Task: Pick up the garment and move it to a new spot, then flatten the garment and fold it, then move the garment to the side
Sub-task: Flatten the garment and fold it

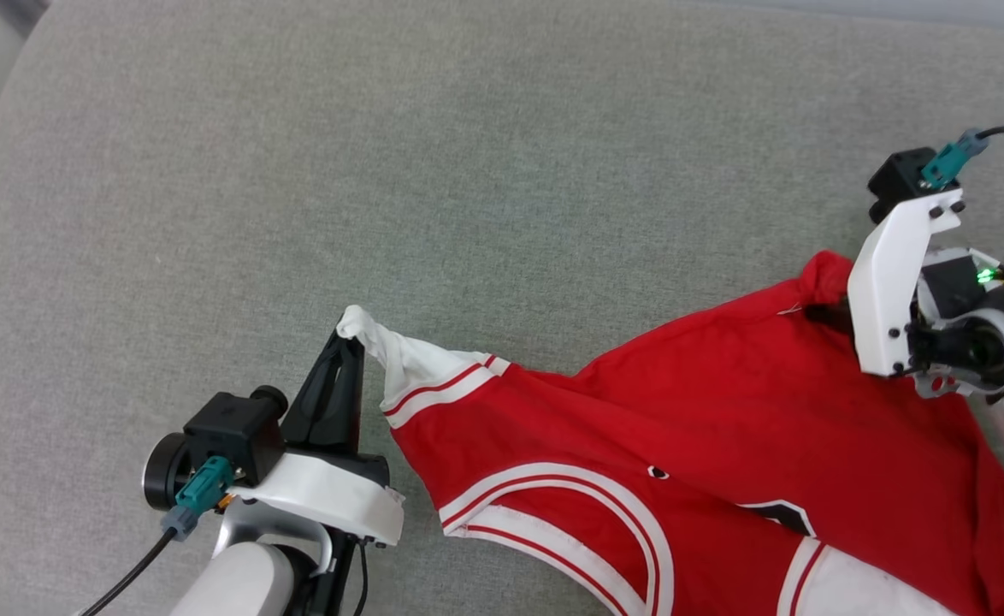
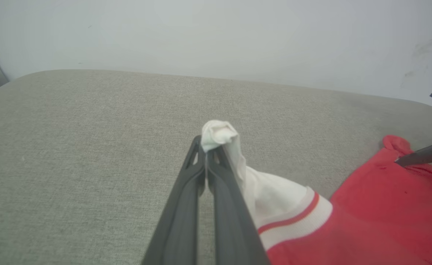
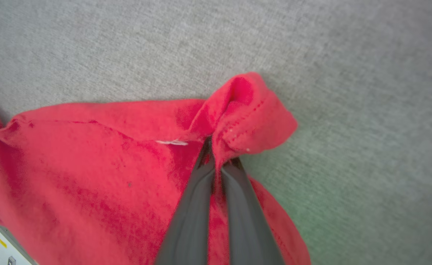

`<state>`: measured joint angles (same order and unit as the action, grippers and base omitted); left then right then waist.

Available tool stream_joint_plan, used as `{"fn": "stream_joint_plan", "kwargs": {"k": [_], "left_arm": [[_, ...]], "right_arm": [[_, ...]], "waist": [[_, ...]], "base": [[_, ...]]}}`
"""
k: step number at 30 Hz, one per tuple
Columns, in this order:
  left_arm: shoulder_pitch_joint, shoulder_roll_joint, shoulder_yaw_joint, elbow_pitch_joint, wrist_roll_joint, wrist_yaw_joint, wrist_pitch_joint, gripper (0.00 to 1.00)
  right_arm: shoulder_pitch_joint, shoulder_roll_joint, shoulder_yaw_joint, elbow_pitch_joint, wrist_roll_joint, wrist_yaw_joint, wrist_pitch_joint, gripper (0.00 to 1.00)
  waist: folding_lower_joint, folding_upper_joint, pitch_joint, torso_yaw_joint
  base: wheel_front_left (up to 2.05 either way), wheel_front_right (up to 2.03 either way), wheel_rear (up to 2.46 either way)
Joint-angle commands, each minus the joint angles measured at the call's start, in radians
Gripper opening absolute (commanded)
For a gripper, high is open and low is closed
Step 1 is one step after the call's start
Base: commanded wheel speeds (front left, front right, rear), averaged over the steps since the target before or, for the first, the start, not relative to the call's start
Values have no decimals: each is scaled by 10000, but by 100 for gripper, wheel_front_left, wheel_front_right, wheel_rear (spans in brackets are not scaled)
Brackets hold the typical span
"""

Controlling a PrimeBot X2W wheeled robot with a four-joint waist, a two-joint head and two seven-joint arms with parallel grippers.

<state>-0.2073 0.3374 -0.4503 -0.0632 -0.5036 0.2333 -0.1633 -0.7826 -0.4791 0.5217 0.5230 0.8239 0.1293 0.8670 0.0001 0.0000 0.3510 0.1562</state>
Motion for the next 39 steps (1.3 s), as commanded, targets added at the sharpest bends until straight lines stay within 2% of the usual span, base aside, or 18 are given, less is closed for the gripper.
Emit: {"fn": "stream_joint_plan", "kwargs": {"k": [1, 8, 12, 17, 21, 26, 29, 39], "left_arm": [[61, 46, 45, 40, -20, 35, -62, 0], [-647, 420, 357, 376, -267, -314, 159, 0], [-1680, 781, 671, 959, -355, -588, 453, 0], [-3404, 971, 940, 2262, -520, -939, 942, 0], [-5192, 853, 945, 3859, -625, -1443, 1263, 0], [-7542, 686, 975, 5837, -517, -1869, 1191, 0], [-8955, 649, 987, 6628, -334, -1982, 947, 0], [-12692, 733, 985, 7649, 372, -2030, 111, 0]], "right_arm": [[271, -80, 221, 31, -8, 23, -83, 0], [-34, -207, 391, 8, -147, 12, -1896, 0], [-350, 102, 57, 681, -698, 12, -2811, 0], [-958, 565, -562, 1726, -1641, 11, -3737, 0], [-1670, 1017, -1056, 2447, -2370, 9, -4387, 0], [-2970, 1481, -1753, 3056, -3242, 9, -5272, 0], [-3918, 1635, -2233, 3305, -3759, 9, -5819, 0], [-6764, 1809, -3275, 3349, -5074, 6, -7058, 0]], "waist": [[-1, 0, -152, -86], [-1, 0, -1044, -485], [-1, 0, -1584, -808], [-1, 0, -2118, -1177], [-1, 0, -2260, -1426], [-1, 0, -1959, -1746], [-1, 0, -1545, -1904], [-1, 0, 192, -2024]], "base": [[0, 0, 0], [0, 0, 0], [0, 0, 0], [0, 0, 0], [0, 0, 0], [0, 0, 0], [0, 0, 0], [0, 0, 0]]}}
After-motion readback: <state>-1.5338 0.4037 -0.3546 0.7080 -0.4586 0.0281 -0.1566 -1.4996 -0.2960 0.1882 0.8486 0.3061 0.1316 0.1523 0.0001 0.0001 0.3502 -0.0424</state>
